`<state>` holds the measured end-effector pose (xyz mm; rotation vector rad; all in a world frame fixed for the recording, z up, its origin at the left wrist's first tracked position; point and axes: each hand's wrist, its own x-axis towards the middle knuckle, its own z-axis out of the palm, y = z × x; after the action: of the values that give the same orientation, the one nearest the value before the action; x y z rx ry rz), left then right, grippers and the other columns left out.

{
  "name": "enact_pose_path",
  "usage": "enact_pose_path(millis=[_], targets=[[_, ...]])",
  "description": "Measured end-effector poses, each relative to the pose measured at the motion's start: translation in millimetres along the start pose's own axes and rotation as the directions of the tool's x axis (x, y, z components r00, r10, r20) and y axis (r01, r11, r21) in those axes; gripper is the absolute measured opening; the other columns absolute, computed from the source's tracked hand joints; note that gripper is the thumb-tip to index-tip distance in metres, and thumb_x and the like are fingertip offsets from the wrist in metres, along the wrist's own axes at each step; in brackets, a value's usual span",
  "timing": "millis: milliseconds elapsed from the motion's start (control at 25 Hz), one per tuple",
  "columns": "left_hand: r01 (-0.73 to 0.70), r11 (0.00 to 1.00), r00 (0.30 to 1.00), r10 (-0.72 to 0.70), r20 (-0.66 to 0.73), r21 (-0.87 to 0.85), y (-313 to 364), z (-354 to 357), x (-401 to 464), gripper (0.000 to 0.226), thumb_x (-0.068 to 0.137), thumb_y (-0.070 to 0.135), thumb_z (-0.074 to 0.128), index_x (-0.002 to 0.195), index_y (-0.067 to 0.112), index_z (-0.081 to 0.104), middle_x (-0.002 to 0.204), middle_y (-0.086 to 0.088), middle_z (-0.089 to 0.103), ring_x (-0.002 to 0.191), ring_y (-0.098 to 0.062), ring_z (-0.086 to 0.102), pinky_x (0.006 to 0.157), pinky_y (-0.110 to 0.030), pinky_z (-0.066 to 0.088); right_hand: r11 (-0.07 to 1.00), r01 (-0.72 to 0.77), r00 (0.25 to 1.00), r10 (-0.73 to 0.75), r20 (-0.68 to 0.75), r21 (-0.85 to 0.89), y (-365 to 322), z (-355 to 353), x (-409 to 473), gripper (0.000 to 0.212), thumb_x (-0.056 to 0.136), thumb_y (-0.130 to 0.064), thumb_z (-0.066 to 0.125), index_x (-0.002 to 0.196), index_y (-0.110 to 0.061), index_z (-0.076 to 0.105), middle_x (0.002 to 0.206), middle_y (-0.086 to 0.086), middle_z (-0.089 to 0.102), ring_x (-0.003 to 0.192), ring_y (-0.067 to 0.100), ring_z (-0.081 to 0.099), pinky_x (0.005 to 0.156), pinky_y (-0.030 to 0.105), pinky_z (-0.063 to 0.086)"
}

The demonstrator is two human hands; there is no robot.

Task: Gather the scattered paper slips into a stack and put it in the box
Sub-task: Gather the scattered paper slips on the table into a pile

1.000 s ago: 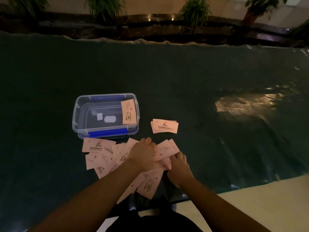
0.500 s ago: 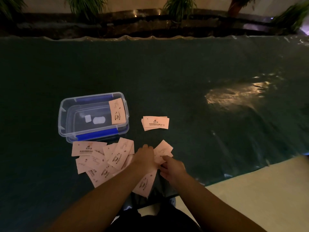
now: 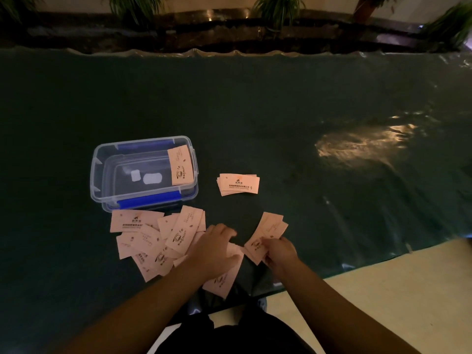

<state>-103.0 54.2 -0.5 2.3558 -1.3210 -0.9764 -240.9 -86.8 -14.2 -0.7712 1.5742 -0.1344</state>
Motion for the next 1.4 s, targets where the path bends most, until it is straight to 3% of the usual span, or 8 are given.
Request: enact_pose_path(millis=[240, 400, 680, 840, 1000, 1120, 1280, 1400], targets=[[-0.166, 0.941, 0.986, 0.163, 0.036, 0.294, -39.8, 7.8, -45.8, 0.097, 0.071, 0.076, 0.066, 0.15, 0.03, 0.033, 0.16, 0.0, 0.035, 0.148, -0.026, 0.025, 0.122, -0.045, 0.013, 0.998, -0.06, 0.994, 0.06, 0.086, 0.001, 15.8, 1.1, -26.8, 0.018, 0.107, 0.002, 0.054, 0.114, -0.013, 0.063, 0.104, 0.013, 0.072, 0.091, 0.028, 0.069, 0.071, 0.045, 0.058], [-0.19, 0.908, 0.981, 0.156, 0.117, 0.375, -47.4, 10.1, -57.7, 0.116, 0.07, 0.084, 0.06, 0.159, 0.028, 0.011, 0.172, -0.003, 0.003, 0.156, -0.031, -0.004, 0.119, -0.052, -0.009, 0.999, -0.051, 0.988, 0.049, 0.149, 0.01, 36.3, 9.9, -48.7, 0.025, 0.107, 0.003, 0.051, 0.127, -0.007, 0.062, 0.123, 0.02, 0.071, 0.106, 0.035, 0.068, 0.084, 0.052, 0.059], [0.093, 0.924, 0.995, -0.077, -0.057, 0.37, -51.6, 23.0, -100.0, 0.114, 0.068, 0.087, 0.055, 0.158, 0.031, 0.014, 0.166, -0.003, 0.014, 0.147, -0.032, 0.019, 0.111, -0.06, 0.03, 0.999, -0.044, 0.977, 0.043, 0.209, 0.0, 63.4, 21.4, -76.2, 0.027, 0.108, 0.003, 0.05, 0.13, -0.007, 0.061, 0.115, 0.018, 0.071, 0.103, 0.034, 0.067, 0.083, 0.052, 0.057], [0.006, 0.89, 0.998, 0.02, -0.053, 0.457, -42.4, 28.2, -107.4, 0.076, 0.09, 0.066, 0.054, 0.151, 0.026, 0.034, 0.161, -0.005, 0.034, 0.146, -0.031, 0.027, 0.114, -0.055, 0.029, 0.999, -0.033, 0.968, 0.023, 0.25, 0.036, 73.2, 25.4, -87.8, 0.032, 0.107, 0.006, 0.052, 0.137, -0.003, 0.059, 0.119, 0.02, 0.071, 0.092, 0.03, 0.067, 0.069, 0.045, 0.056], [0.024, 0.842, 0.999, 0.006, -0.054, 0.539, -24.0, 27.7, -111.4, 0.055, 0.1, 0.049, 0.047, 0.148, 0.022, 0.042, 0.155, -0.008, 0.04, 0.14, -0.029, 0.036, 0.111, -0.052, 0.035, 1.0, -0.001, 0.973, -0.002, 0.229, 0.011, 83.2, 18.4, -82.3, 0.036, 0.106, 0.007, 0.055, 0.141, 0.002, 0.058, 0.141, 0.028, 0.065, 0.122, 0.043, 0.066, 0.093, 0.054, 0.057], [0.028, 0.829, 0.997, 0.014, -0.071, 0.558, -21.4, 22.5, -106.6, 0.049, 0.102, 0.04, 0.047, 0.146, 0.02, 0.046, 0.154, -0.01, 0.041, 0.136, -0.029, 0.04, 0.108, -0.049, 0.039, 0.999, 0.019, 0.985, -0.012, 0.17, -0.039, 85.0, 15.7, -74.8, 0.023, 0.105, 0.004, 0.057, 0.126, -0.002, 0.063, 0.135, 0.024, 0.069, 0.117, 0.039, 0.067, 0.1, 0.053, 0.058], [0.004, 0.81, 0.998, 0.038, -0.059, 0.586, -21.5, 20.2, -95.0, 0.048, 0.098, 0.039, 0.053, 0.141, 0.016, 0.05, 0.145, -0.011, 0.047, 0.131, -0.029, 0.043, 0.107, -0.049, 0.039, 0.983, 0.059, 0.997, -0.048, 0.065, -0.177, 84.9, 22.7, -71.8, 0.009, 0.102, -0.004, 0.063, 0.11, -0.007, 0.067, 0.113, 0.015, 0.075, 0.093, 0.029, 0.073, 0.073, 0.038, 0.063], [0.053, 0.841, 0.996, -0.008, -0.085, 0.538, -21.2, 22.8, -87.8, 0.047, 0.095, 0.044, 0.057, 0.131, 0.013, 0.056, 0.134, -0.009, 0.052, 0.124, -0.028, 0.046, 0.103, -0.047, 0.04, 0.953, 0.084, 0.995, -0.096, -0.027, -0.292, 85.2, 30.8, -74.4, 0.004, 0.1, -0.013, 0.066, 0.099, -0.016, 0.069, 0.09, 0.005, 0.073, 0.072, 0.016, 0.069, 0.047, 0.025, 0.052]])
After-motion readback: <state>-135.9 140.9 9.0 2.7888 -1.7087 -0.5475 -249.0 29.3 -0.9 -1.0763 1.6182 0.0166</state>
